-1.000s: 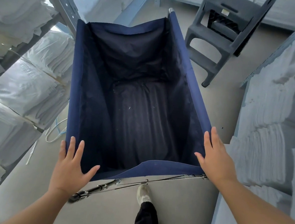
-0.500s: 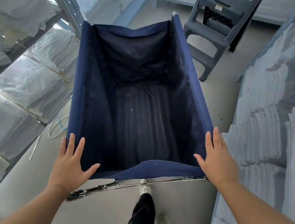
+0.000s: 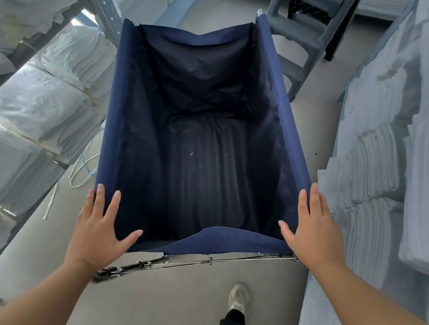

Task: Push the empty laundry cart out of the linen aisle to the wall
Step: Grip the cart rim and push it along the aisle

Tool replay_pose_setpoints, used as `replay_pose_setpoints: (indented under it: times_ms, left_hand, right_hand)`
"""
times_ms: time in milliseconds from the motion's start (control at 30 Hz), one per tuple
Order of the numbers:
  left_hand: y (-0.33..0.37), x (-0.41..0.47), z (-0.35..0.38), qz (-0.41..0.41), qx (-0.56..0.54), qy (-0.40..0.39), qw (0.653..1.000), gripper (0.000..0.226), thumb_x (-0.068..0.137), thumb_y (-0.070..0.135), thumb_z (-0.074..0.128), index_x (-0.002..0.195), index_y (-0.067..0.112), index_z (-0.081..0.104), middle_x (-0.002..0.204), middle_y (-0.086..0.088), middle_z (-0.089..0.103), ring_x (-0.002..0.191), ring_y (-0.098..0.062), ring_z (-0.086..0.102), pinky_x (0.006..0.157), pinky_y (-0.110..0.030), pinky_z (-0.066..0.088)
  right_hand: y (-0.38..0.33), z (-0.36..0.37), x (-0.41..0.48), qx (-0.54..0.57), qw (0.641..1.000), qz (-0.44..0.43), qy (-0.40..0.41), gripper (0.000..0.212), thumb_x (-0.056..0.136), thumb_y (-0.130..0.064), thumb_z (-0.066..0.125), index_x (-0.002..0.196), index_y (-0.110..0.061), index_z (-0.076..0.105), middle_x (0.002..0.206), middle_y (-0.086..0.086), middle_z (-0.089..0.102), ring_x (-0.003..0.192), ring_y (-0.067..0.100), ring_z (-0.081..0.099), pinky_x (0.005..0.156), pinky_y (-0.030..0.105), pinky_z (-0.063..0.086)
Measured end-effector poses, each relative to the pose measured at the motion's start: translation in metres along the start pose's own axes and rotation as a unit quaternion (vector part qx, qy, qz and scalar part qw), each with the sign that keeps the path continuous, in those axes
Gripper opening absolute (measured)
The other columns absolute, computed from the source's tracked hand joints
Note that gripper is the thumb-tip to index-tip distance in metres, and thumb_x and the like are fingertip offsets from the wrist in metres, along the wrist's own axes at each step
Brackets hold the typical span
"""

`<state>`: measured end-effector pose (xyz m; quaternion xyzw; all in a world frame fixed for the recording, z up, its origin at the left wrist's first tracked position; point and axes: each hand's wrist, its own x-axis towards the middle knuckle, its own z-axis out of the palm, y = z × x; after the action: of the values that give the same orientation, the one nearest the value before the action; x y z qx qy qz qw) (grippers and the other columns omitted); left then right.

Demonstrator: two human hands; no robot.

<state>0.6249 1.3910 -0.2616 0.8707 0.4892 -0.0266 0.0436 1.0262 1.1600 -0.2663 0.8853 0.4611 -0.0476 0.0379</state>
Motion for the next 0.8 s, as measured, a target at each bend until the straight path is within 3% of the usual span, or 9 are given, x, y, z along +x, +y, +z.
replay_pose_setpoints:
  times_ms: [200,400,667,800]
  left_hand:
    - [-0.014,-0.032,0.002,0.014,0.008,-0.008,1.0,0.102,0.075,0.08,0.041,0.153,0.016,0.025,0.163,-0.02,0.014,0.151,-0.041,0.009,0.112,-0.059,0.03]
    - [-0.03,-0.067,0.005,0.025,0.018,-0.018,0.999,0.102,0.075,0.081,0.041,0.153,0.017,0.023,0.163,-0.019,0.012,0.152,-0.04,0.007,0.111,-0.06,0.032]
    - [-0.053,-0.118,0.007,0.039,0.022,-0.029,0.999,0.102,0.076,0.081,0.04,0.154,0.019,0.022,0.164,-0.018,0.012,0.152,-0.039,0.005,0.113,-0.058,0.03]
    - [-0.064,-0.142,0.007,0.044,0.019,-0.037,0.998,0.102,0.074,0.08,0.042,0.153,0.017,0.025,0.163,-0.019,0.014,0.152,-0.039,0.005,0.11,-0.06,0.032]
  right_hand:
    - [-0.011,0.003,-0.045,0.0,1.0,0.015,0.002,0.092,0.085,-0.059,0.063,0.153,-0.005,0.032,0.164,0.019,0.023,0.146,0.037,0.037,0.09,0.042,0.057]
    - [-0.024,0.007,-0.092,-0.017,1.0,0.024,-0.005,0.091,0.087,-0.059,0.059,0.154,-0.005,0.029,0.164,0.02,0.022,0.146,0.039,0.035,0.101,0.047,0.05]
    - [-0.043,0.015,-0.158,-0.005,0.999,0.039,-0.008,0.09,0.086,-0.056,0.061,0.152,-0.003,0.032,0.163,0.021,0.024,0.144,0.038,0.039,0.086,0.044,0.058]
    - [-0.052,0.019,-0.188,-0.002,0.999,0.045,-0.013,0.091,0.087,-0.057,0.059,0.153,-0.003,0.029,0.164,0.021,0.021,0.145,0.038,0.038,0.087,0.044,0.058]
